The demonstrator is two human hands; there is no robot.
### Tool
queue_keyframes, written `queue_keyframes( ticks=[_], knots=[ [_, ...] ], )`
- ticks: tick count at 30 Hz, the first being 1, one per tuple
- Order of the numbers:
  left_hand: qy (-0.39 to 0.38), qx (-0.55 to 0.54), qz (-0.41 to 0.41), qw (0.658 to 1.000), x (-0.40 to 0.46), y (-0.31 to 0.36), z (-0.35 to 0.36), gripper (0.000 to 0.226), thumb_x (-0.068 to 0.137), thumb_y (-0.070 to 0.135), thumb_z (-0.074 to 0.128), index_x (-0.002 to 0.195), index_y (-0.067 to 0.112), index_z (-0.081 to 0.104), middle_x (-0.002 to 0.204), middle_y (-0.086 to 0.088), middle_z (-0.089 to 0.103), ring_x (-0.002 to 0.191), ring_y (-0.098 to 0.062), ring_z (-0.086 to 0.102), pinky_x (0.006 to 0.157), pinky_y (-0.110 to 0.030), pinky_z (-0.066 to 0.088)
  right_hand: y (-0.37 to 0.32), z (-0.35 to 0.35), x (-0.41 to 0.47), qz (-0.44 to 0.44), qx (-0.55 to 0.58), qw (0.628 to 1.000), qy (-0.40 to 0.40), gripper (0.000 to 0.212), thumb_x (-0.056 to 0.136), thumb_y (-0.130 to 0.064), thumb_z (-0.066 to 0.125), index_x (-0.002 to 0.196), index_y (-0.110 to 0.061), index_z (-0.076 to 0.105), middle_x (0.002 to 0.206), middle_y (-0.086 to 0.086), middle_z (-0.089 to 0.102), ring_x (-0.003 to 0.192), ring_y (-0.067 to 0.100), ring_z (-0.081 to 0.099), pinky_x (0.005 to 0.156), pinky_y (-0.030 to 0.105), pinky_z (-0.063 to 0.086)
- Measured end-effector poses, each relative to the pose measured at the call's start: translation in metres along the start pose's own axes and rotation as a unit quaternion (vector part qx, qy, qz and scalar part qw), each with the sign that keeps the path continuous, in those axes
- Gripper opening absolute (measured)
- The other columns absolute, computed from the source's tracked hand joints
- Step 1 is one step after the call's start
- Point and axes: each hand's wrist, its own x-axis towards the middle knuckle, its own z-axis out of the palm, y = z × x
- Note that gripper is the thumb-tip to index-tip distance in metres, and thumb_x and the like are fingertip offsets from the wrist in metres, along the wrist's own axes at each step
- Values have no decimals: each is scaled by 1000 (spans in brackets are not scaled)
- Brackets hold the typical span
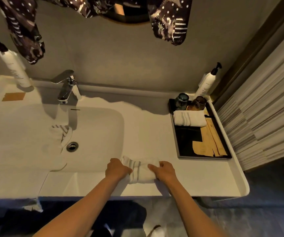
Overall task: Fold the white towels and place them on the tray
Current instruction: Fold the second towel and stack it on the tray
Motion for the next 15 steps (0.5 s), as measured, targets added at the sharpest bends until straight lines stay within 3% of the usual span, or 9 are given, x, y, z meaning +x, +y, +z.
queue_keyframes(
  ticks=[1,3,6,8,11,15],
  knots=[
    [-25,-26,-8,999,0,1,-2,79,76,25,82,136,-5,40,135,-20,54,117,-33,56,87,-33,51,-1,-4,1,7,35,999,-3,41,90,-17,69,122,7,58,113,12,63,73,9,57,44,7,44],
    [-75,-100,-29,992,0,13,-7,76,76,18,81,136,-6,41,131,-21,54,109,-33,57,83,-33,51,-4,-15,5,16,98,995,-12,38,93,-16,65,120,10,58,105,11,64,75,13,60,44,11,48],
    [-118,-165,-36,978,-5,47,-7,57,74,19,80,120,0,54,97,-13,59,79,-24,57,64,-27,51,-14,-46,15,11,163,987,-5,36,91,-20,67,116,5,62,97,11,70,86,23,66,53,25,57],
    [-126,-194,-5,973,-10,76,6,44,66,20,81,104,4,63,80,-10,62,67,-22,59,53,-24,50,-22,-80,26,-17,161,987,3,29,91,-20,67,110,1,66,95,11,71,84,22,66,52,25,57],
    [-151,-232,50,960,-11,121,38,52,56,13,82,106,2,71,91,-18,75,78,-30,70,70,-37,57,-33,-139,41,-70,157,985,22,17,90,-19,69,101,-7,69,97,9,72,86,20,68,57,24,57],
    [-92,-220,105,966,3,181,85,26,72,13,81,94,6,68,94,-13,73,78,-23,67,66,-30,53,-35,-209,76,-104,109,986,74,18,87,-24,72,100,-12,71,103,10,73,98,26,69,86,45,58]
  ],
)
